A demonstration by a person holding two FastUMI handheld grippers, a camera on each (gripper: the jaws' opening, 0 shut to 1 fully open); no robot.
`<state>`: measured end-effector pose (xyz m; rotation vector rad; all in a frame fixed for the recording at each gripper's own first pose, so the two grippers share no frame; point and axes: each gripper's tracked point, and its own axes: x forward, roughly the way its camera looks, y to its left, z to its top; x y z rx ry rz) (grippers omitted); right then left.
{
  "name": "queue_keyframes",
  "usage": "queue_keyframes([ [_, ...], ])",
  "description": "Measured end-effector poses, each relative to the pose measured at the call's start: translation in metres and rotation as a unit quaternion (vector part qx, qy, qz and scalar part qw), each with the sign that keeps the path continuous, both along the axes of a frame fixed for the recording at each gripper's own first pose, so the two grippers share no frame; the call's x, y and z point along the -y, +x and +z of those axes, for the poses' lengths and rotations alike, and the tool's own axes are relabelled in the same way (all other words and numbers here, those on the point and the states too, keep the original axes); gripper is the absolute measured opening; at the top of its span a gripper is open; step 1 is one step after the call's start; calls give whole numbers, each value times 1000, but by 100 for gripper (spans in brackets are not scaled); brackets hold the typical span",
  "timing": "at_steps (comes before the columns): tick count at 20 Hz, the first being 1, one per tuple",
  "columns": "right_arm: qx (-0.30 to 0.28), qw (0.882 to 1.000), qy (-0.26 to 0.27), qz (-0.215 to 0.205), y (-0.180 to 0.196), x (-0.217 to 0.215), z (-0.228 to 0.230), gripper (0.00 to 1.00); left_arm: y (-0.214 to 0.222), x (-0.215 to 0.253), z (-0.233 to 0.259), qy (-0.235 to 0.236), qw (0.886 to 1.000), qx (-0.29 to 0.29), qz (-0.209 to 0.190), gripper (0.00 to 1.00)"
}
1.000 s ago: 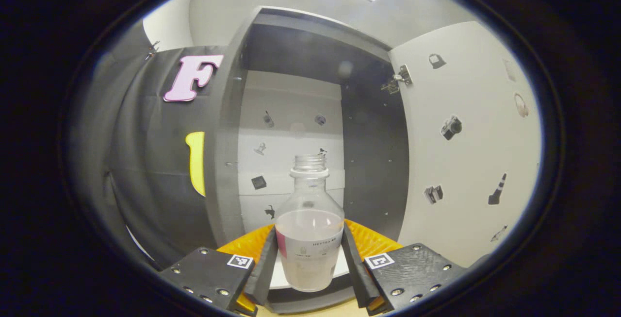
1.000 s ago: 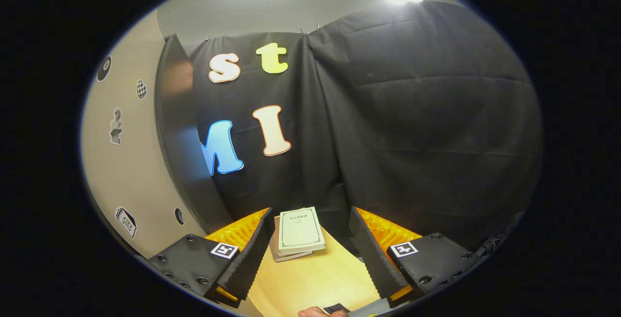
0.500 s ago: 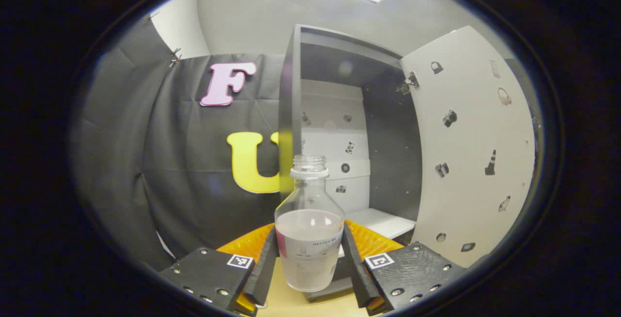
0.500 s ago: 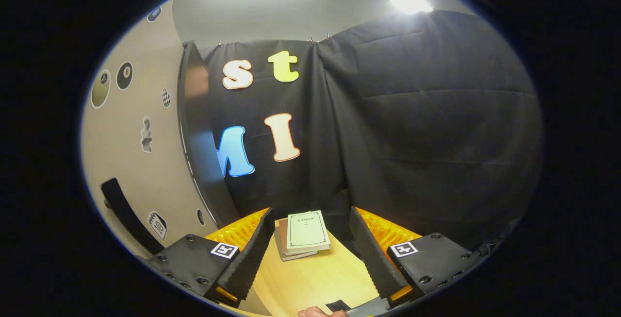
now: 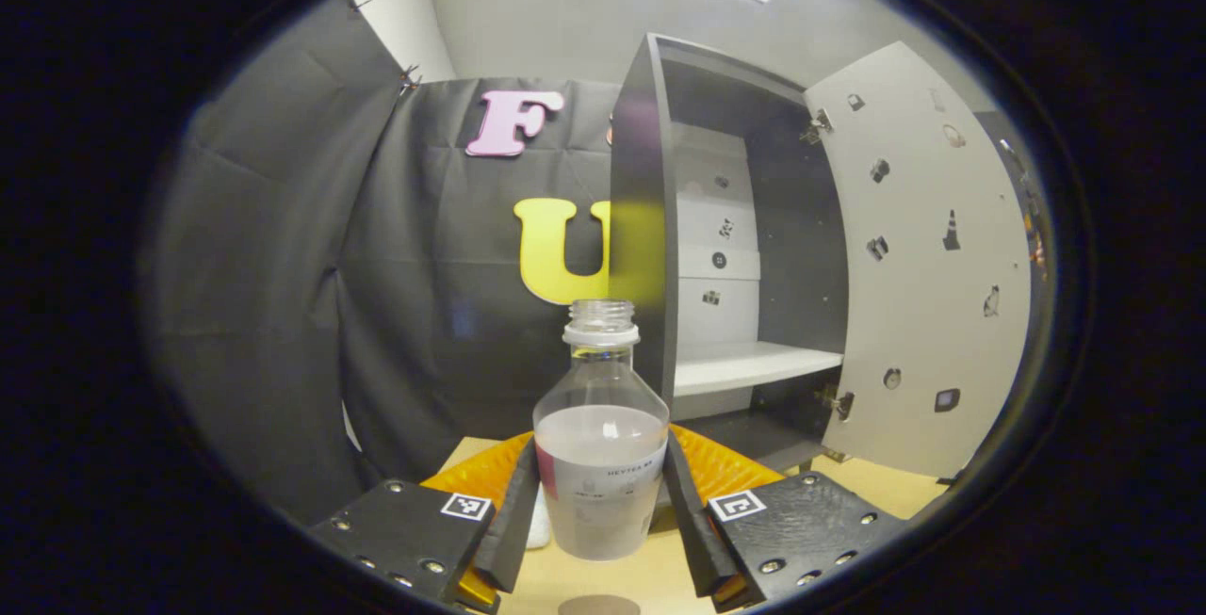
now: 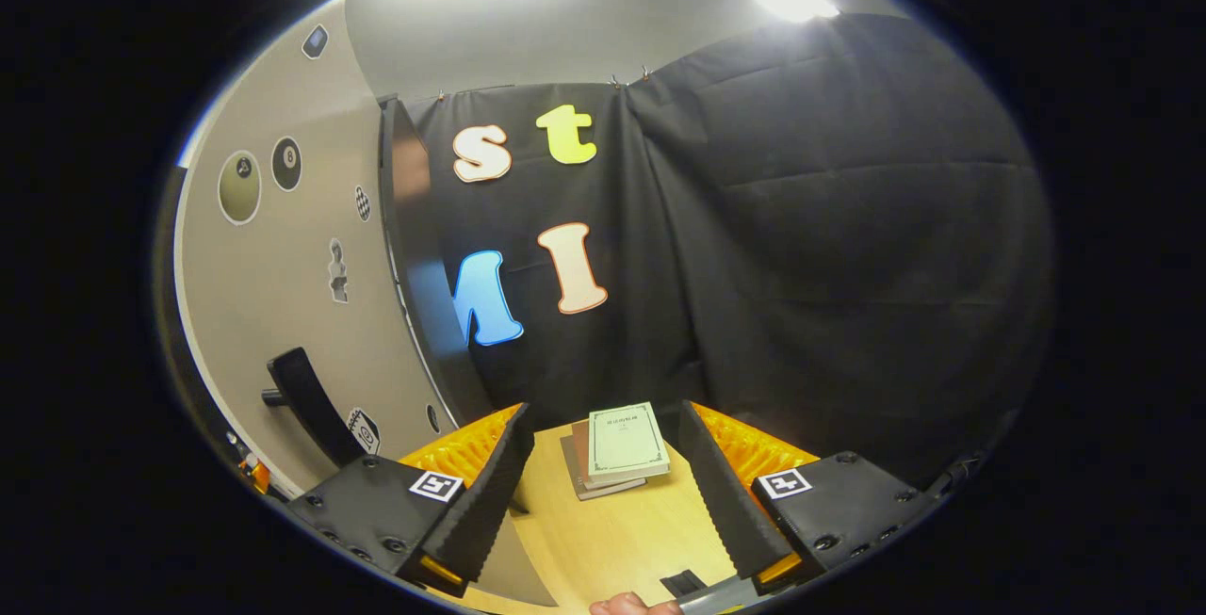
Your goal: Open the cabinet door with the right hand, grasp the bottle in the cabinet with the left hand and place it on the coaster, then close the cabinet door with the right hand.
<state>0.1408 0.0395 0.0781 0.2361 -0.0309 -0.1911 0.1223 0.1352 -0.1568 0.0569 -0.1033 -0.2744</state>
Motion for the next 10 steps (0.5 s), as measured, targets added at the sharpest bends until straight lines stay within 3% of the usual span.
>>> queue_keyframes([
  [4, 31, 999, 19, -26, -5, 13, 4, 98, -3, -21, -74, 12, 999, -12, 44, 69],
  [7, 53, 997, 51, -33, -9, 15, 3, 97, -4, -16, -122, 18, 998, -27, 50, 69],
  [10, 41, 998, 25, -51, -8, 22, -13, 98, -1, -13, -161, 14, 997, -40, 61, 68],
])
